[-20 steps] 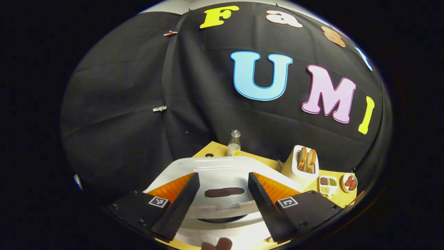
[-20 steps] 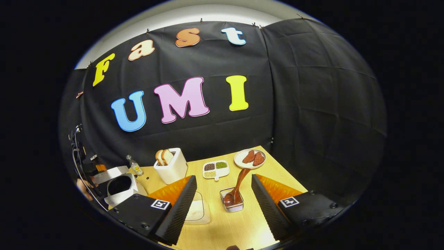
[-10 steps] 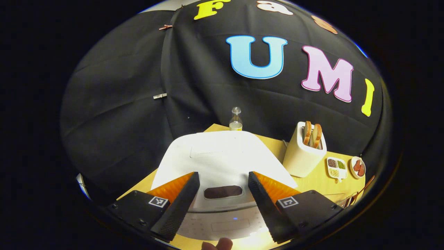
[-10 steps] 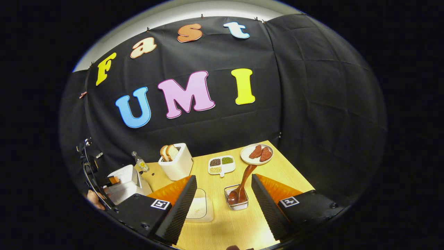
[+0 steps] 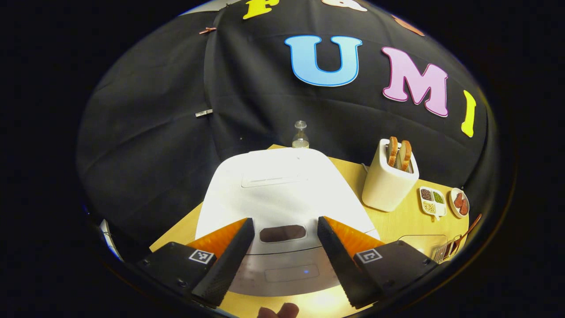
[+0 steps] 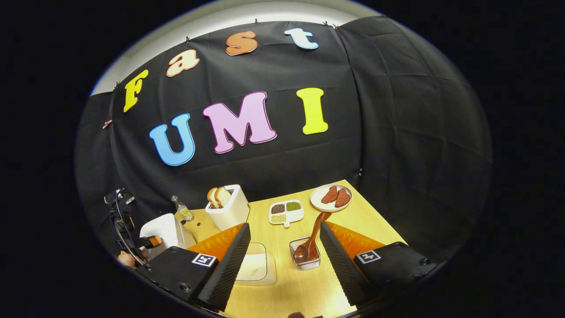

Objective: Close the left gripper, press the button to open the rice cooker; take a wooden spoon from the chopstick holder with the right hand, scoop a spoonful of rice and pour it into the rice cooker, then put the wooden spoon back into the chopstick holder.

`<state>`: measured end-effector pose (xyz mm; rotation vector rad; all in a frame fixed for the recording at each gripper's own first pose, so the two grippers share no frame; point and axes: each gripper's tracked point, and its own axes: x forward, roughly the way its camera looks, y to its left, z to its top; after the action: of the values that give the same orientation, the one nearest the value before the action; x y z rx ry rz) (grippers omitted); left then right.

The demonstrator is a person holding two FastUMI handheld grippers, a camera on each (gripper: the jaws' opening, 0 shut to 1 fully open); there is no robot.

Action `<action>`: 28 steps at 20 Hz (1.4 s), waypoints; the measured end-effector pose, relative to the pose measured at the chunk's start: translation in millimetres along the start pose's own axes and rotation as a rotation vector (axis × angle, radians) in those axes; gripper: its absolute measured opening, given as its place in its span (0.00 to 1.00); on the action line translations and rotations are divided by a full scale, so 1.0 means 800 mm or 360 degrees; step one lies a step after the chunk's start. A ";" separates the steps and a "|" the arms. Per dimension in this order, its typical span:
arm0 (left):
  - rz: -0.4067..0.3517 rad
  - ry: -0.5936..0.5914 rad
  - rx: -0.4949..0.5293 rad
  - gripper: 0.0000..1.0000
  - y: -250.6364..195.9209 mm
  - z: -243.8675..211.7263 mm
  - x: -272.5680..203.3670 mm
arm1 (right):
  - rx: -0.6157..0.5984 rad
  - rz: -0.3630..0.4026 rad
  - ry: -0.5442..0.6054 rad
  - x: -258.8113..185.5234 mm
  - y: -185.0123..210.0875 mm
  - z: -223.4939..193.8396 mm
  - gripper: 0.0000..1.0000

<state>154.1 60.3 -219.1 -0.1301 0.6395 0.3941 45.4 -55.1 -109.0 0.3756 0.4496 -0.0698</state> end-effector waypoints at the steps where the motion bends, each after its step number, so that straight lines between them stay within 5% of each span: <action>1: 0.0007 0.0001 -0.0010 1.00 -0.001 0.000 0.000 | -0.0001 -0.0002 -0.0001 -0.002 0.000 0.000 0.99; 9: -0.0051 0.0018 0.0022 1.00 0.000 0.004 -0.002 | -0.0010 -0.0015 -0.0020 -0.015 0.000 -0.005 0.98; 14: -0.0144 -0.0184 0.0108 0.98 0.007 0.040 -0.022 | -0.0043 -0.0005 -0.0082 -0.022 0.011 0.008 0.98; 22: -0.0528 -0.0553 0.0204 0.98 -0.006 0.100 -0.119 | -0.0198 0.0019 -0.0177 -0.025 0.044 0.025 0.98; 28: -0.0686 -0.0697 0.0204 0.98 0.013 0.113 -0.190 | -0.0293 0.0089 -0.0241 -0.030 0.081 0.038 0.98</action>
<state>89.2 43.0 -55.0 -0.0535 0.1913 -0.0394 46.0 -6.3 -50.9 0.1999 0.2924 -0.0020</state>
